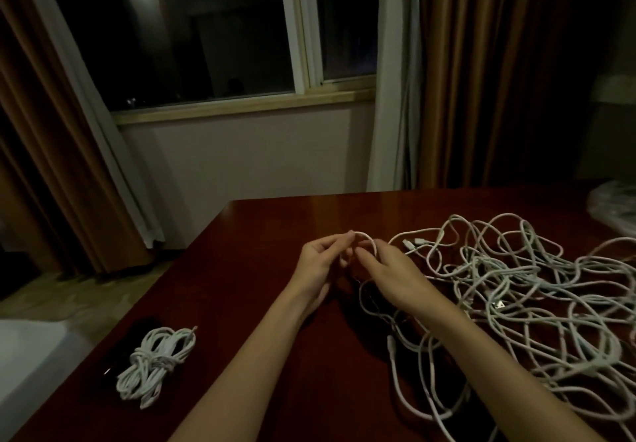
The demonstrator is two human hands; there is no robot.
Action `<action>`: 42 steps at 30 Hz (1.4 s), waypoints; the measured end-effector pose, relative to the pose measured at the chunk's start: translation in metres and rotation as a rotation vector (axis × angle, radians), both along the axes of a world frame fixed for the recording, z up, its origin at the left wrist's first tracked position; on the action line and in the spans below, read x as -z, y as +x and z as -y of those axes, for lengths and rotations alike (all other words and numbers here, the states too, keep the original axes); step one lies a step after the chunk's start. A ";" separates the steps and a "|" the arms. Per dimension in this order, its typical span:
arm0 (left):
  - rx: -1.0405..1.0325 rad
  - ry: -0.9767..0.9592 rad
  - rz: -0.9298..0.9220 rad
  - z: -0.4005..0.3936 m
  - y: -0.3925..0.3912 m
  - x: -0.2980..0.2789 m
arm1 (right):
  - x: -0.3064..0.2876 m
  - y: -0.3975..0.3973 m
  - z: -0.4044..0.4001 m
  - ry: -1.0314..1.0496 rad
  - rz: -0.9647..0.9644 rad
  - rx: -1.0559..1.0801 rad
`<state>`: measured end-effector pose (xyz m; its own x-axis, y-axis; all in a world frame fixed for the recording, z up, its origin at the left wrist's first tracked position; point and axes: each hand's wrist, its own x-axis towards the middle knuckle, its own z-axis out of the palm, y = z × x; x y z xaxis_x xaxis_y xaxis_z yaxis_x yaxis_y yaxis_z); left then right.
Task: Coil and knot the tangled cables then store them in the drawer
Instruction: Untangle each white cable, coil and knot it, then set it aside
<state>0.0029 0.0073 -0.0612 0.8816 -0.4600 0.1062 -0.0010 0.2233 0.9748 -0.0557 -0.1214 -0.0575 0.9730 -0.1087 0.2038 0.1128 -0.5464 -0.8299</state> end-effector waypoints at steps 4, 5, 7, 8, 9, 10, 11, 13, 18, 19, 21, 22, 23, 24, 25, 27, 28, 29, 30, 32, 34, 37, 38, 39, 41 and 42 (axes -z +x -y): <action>-0.020 -0.164 -0.137 0.000 0.000 -0.003 | 0.010 -0.005 -0.005 0.071 -0.090 -0.170; -0.029 -0.221 -0.163 0.000 0.000 -0.004 | 0.009 -0.006 -0.005 0.085 -0.106 -0.201; -0.011 -0.339 -0.246 0.001 0.001 -0.007 | 0.007 -0.009 -0.005 0.073 -0.121 -0.258; 0.014 -0.390 -0.301 0.002 -0.001 -0.008 | 0.006 -0.010 -0.005 0.061 -0.127 -0.283; 0.035 -0.436 -0.353 0.002 -0.003 -0.009 | 0.006 -0.010 -0.004 0.057 -0.130 -0.301; 0.035 -0.481 -0.399 0.001 -0.005 -0.010 | 0.005 -0.011 -0.002 0.061 -0.130 -0.313; 0.011 -0.524 -0.440 0.000 -0.005 -0.011 | 0.005 -0.012 0.000 0.067 -0.128 -0.318; -0.036 -0.593 -0.500 -0.005 -0.002 -0.011 | 0.002 -0.014 0.004 0.088 -0.140 -0.318; -0.183 -0.335 -0.293 -0.010 0.008 -0.007 | 0.000 -0.015 0.016 0.082 -0.152 -0.311; -0.212 -0.216 -0.188 -0.009 0.008 -0.006 | 0.000 -0.015 0.017 0.071 -0.149 -0.290; -0.230 -0.002 0.022 -0.006 0.005 -0.005 | 0.000 -0.015 0.018 0.007 -0.117 -0.214; -0.224 0.104 0.135 -0.005 0.004 -0.004 | 0.000 -0.015 0.018 -0.035 -0.082 -0.170; -0.203 0.215 0.251 -0.003 0.000 -0.003 | -0.001 -0.015 0.017 -0.072 -0.036 -0.132; -0.170 0.335 0.359 0.000 -0.004 -0.002 | -0.002 -0.016 0.017 -0.107 0.014 -0.103; -0.128 0.448 0.443 0.002 -0.007 0.000 | -0.003 -0.018 0.017 -0.139 0.062 -0.074; -0.021 0.591 0.493 0.005 -0.015 0.000 | -0.005 -0.019 0.020 -0.186 0.127 -0.008; 0.026 0.621 0.470 0.006 -0.017 -0.001 | -0.005 -0.020 0.021 -0.195 0.134 0.015; 0.053 0.630 0.441 0.006 -0.017 -0.001 | -0.005 -0.019 0.022 -0.186 0.119 0.018; 0.060 0.610 0.400 0.004 -0.017 -0.002 | -0.005 -0.020 0.023 -0.157 0.087 0.000; 0.024 0.493 0.260 0.000 -0.012 -0.002 | -0.006 -0.020 0.024 -0.065 0.006 -0.075; -0.051 0.311 0.092 -0.007 -0.006 -0.003 | -0.007 -0.020 0.026 -0.001 -0.048 -0.140; -0.119 -0.084 -0.135 -0.017 0.008 -0.007 | -0.010 -0.022 0.028 0.011 -0.053 -0.169; -0.141 -0.182 -0.182 -0.018 0.011 -0.006 | -0.011 -0.023 0.029 0.012 -0.053 -0.170; -0.180 -0.247 -0.224 -0.019 0.014 -0.005 | -0.012 -0.024 0.030 0.016 -0.053 -0.166; -0.267 -0.294 -0.293 -0.019 0.018 0.000 | -0.013 -0.025 0.032 0.020 -0.048 -0.150; -0.304 -0.273 -0.294 -0.020 0.019 0.002 | -0.014 -0.025 0.033 0.013 -0.035 -0.135</action>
